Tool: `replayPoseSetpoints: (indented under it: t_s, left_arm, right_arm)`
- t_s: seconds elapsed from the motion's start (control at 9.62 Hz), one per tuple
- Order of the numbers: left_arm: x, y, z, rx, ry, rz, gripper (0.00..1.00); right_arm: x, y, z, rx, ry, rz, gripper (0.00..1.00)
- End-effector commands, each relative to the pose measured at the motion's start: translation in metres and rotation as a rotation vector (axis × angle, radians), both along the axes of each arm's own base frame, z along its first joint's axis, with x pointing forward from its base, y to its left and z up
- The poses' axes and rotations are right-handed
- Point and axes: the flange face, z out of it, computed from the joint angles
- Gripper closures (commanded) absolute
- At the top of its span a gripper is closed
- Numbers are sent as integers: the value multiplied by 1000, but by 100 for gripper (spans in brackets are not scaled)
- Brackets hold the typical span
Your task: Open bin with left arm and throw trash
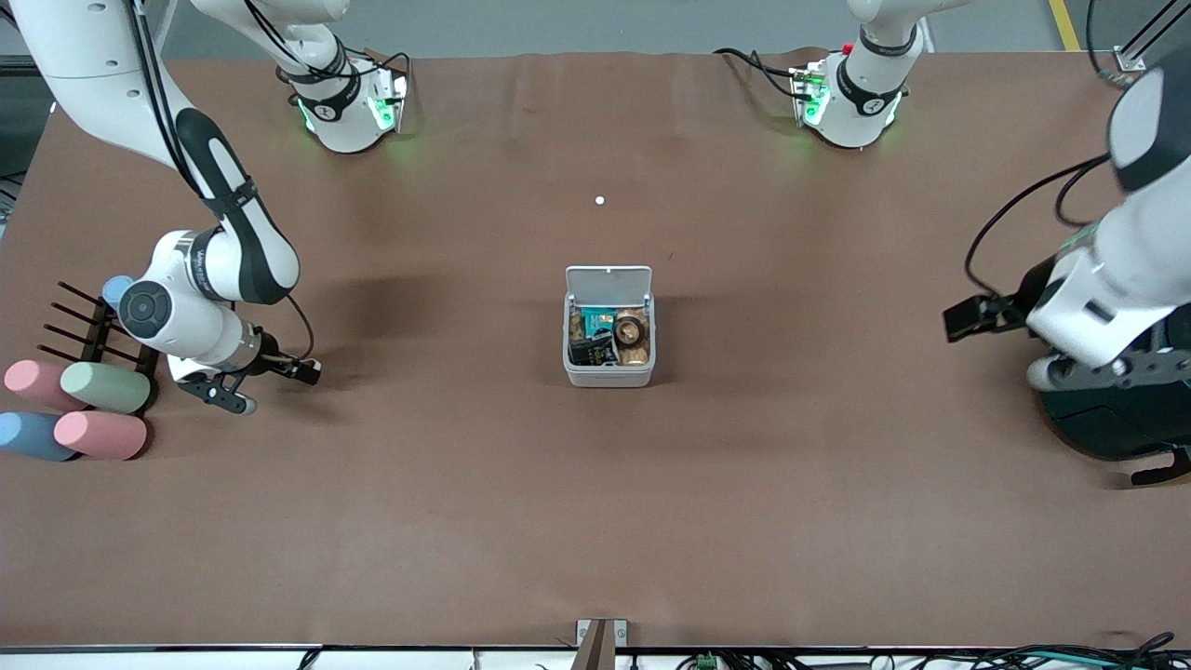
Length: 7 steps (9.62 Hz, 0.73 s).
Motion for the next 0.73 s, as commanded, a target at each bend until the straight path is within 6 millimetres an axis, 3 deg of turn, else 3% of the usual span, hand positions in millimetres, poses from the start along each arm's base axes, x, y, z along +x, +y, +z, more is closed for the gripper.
replayPoseSetpoints:
  t_s: [0.0,0.21,0.31,0.42,0.52,0.62]
  left_arm:
    - [-47,1,42,72,-5,-13,0]
    - [-74,28,33,-21,11,47,0]
    - [-91,31,26,-20,-25,40,0]
    - [-93,33,24,-19,-36,46,0]
    - [-90,32,22,-21,-42,56,0]
    - [-87,44,24,-26,-59,65,0]
  right_arm:
    - [-8,-1,-9,-7,7,22,1]
    - [-11,-6,-22,-4,30,11,1]
    - [-12,-8,-23,-4,32,10,1]
    - [-11,-7,-22,-4,31,12,7]
    - [-11,-8,-22,-4,30,9,35]
    - [-10,-8,-22,-4,29,8,61]
